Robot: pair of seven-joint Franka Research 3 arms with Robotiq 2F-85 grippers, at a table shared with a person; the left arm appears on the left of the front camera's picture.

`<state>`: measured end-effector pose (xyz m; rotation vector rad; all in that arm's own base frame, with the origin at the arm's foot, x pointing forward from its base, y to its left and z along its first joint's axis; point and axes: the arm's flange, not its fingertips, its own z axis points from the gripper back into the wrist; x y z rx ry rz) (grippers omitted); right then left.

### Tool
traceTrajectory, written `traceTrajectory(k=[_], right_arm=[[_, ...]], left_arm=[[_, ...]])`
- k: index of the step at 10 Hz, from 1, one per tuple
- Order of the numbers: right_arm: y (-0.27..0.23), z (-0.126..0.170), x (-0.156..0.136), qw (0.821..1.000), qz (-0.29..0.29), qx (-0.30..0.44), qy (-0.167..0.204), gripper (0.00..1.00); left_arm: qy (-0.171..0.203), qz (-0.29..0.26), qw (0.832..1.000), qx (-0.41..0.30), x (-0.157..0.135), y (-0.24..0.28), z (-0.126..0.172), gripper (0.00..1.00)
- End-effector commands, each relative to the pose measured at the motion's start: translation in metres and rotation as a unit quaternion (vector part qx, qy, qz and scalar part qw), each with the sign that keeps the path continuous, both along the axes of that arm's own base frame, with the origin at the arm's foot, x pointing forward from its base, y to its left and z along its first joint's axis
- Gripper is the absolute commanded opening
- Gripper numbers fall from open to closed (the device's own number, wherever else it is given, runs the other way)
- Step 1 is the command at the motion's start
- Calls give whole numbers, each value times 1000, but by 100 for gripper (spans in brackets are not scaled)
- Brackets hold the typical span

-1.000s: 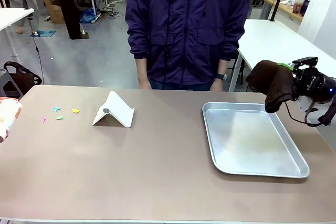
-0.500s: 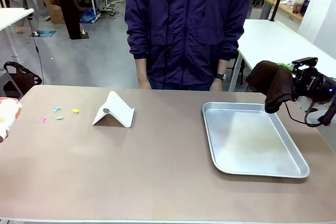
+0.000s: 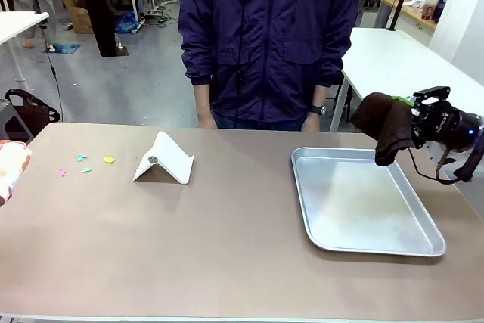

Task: Clean the surface of the table.
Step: If a person points to the right, clean the right side of the table with your right hand, and if they point to the left, clean the left side with your left hand, then clean the area not pointed to by the person.

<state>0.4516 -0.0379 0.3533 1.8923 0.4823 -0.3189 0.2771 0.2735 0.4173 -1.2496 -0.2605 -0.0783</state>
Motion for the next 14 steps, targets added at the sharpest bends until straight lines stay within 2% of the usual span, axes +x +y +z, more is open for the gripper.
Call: traceTrajectory(k=[1, 14], right_arm=[[4, 8, 2, 1000, -9, 3, -5, 12], [4, 8, 2, 1000, -9, 3, -5, 12]], left_arm=[[-3, -3, 1000, 1, -2, -1, 3, 0], [-3, -3, 1000, 1, -2, -1, 3, 0]])
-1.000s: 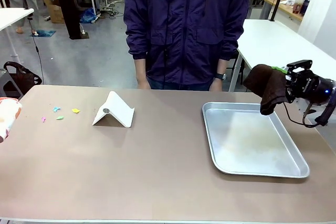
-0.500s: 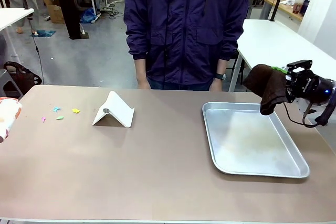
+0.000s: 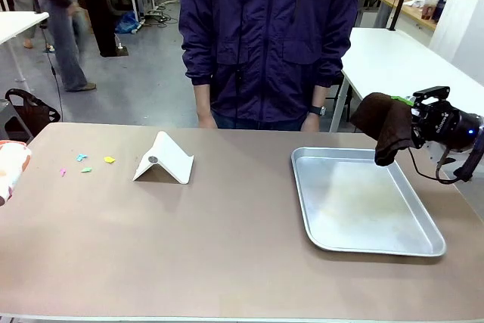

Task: Clean the surface of the table.
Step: Clean the area not pointed to by the person.

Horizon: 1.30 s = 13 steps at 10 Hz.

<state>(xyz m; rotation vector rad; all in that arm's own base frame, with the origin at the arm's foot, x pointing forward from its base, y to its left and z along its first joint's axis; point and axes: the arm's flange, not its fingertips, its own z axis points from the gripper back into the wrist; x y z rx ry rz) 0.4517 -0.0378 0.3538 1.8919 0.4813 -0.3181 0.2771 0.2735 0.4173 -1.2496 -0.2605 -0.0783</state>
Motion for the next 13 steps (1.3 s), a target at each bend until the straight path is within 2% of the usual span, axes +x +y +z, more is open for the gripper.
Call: traceTrajectory(k=[1, 2, 3, 4, 7, 9, 11, 13], right_arm=[[4, 7, 2, 1000, -8, 3, -4, 12], [4, 7, 2, 1000, -8, 3, -4, 12], [4, 7, 2, 1000, -8, 3, -4, 12], [4, 7, 2, 1000, -8, 3, -4, 12], [4, 7, 2, 1000, -8, 3, -4, 12], [4, 7, 2, 1000, -8, 3, -4, 12], [4, 7, 2, 1000, -8, 3, -4, 12], [4, 7, 2, 1000, -8, 3, -4, 12]], left_arm=[[-3, -3, 1000, 1, -2, -1, 3, 0], [-3, -3, 1000, 1, -2, -1, 3, 0], [0, 0, 1000, 0, 0, 0, 0, 22], [15, 20, 999, 22, 6, -4, 8, 22], [47, 154, 983, 93, 38, 7, 28, 22], [77, 196, 969, 127, 58, 17, 27, 22], [84, 222, 959, 155, 75, 23, 21, 22], [101, 225, 954, 168, 91, 25, 15, 22]])
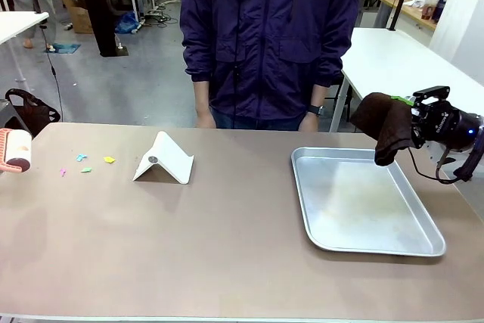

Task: Clean the surface of the table.
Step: Clean the area not pointed to by the person.

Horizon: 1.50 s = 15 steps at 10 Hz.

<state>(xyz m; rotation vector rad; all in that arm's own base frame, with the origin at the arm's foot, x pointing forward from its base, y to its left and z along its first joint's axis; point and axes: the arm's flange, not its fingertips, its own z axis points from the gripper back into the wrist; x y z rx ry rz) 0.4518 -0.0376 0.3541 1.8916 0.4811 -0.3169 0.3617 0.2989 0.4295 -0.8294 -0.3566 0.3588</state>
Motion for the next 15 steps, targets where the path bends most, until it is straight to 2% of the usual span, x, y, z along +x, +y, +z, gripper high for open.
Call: traceTrajectory(k=[1, 3, 11, 15], right_arm=[[4, 7, 2, 1000, -9, 3, -4, 12], [4, 7, 2, 1000, -9, 3, -4, 12], [4, 7, 2, 1000, -9, 3, -4, 12], [4, 7, 2, 1000, -9, 3, -4, 12]], left_arm=[[26, 5, 1000, -2, 14, -1, 0, 22], [55, 7, 998, 3, 29, -3, -9, 22], [125, 10, 992, 21, 81, -23, -55, 22], [143, -1, 989, 33, 103, -39, -77, 22]])
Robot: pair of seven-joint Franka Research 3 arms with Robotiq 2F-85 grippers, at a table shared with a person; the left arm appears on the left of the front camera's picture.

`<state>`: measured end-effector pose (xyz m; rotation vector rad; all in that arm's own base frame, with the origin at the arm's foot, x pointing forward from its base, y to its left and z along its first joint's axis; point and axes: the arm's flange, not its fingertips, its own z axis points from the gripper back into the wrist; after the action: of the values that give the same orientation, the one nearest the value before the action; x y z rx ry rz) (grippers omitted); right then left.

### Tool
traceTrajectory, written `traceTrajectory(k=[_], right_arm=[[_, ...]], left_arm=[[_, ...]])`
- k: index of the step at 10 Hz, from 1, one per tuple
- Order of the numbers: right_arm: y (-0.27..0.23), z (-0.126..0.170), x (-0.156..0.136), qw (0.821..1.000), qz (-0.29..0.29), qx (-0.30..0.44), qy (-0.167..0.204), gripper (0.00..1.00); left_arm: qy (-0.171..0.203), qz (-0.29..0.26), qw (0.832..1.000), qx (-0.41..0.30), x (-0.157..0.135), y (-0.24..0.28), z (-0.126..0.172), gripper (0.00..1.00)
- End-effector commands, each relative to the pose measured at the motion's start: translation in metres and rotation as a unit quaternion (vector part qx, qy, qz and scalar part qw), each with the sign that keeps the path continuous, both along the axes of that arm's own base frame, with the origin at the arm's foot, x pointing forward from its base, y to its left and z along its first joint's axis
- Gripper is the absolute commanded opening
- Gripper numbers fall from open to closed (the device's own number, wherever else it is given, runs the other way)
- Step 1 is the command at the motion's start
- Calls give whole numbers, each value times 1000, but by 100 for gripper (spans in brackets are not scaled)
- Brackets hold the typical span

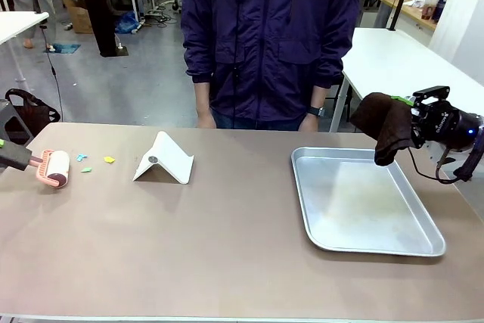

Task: Clean the surface of the table.
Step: Clean the area not pointed to by the person.

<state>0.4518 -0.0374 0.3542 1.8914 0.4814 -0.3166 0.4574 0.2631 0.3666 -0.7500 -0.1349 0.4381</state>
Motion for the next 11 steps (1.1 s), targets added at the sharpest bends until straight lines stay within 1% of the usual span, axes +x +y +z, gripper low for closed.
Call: traceTrajectory(k=[1, 7, 11], right_arm=[[4, 7, 2, 1000, -9, 3, -4, 12], [4, 7, 2, 1000, -9, 3, -4, 12], [4, 7, 2, 1000, -9, 3, -4, 12]], left_arm=[[28, -7, 999, 28, 12, -12, -18, 22], [23, -55, 997, 42, 51, -72, -24, 22], [8, -95, 995, 30, 69, -109, -23, 22]])
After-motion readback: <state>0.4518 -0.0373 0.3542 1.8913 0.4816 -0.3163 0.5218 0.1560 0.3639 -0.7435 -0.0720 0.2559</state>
